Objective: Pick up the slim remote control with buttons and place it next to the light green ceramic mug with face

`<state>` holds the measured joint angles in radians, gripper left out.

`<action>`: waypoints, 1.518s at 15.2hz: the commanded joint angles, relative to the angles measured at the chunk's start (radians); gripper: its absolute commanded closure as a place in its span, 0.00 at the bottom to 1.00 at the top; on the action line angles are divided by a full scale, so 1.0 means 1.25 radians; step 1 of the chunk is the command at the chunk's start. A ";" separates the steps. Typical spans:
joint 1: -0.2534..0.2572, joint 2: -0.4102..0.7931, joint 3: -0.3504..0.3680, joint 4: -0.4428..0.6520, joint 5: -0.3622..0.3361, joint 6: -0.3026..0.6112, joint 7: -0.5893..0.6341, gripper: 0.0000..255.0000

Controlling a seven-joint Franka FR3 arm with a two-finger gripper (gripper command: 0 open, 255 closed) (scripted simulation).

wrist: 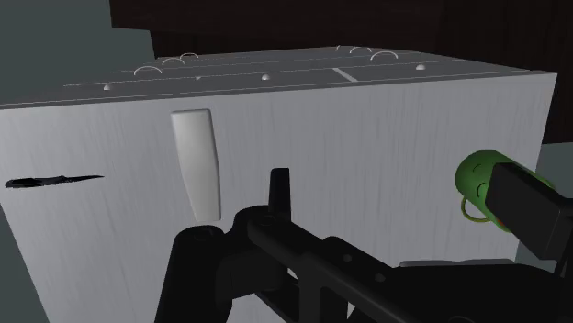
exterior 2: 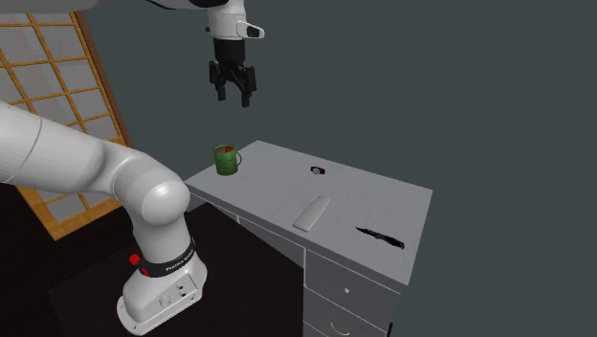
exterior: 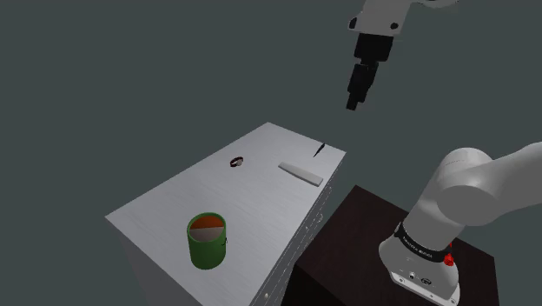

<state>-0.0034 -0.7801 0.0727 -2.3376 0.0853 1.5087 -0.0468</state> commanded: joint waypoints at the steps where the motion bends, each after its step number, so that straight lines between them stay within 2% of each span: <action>1: 0.000 0.000 0.000 0.000 0.000 0.000 0.000 0.00; 7: -0.016 0.048 -0.028 -0.113 -0.028 0.165 -0.049 0.00; 12: -0.032 0.125 -0.053 -0.178 -0.050 0.312 -0.087 0.00; 18: -0.051 0.261 -0.083 -0.218 -0.073 0.494 -0.130 0.00; 23: -0.065 0.406 -0.108 -0.216 -0.084 0.642 -0.166 0.00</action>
<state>-0.0822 -0.3017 -0.0573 -2.6084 -0.0176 2.2792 -0.2473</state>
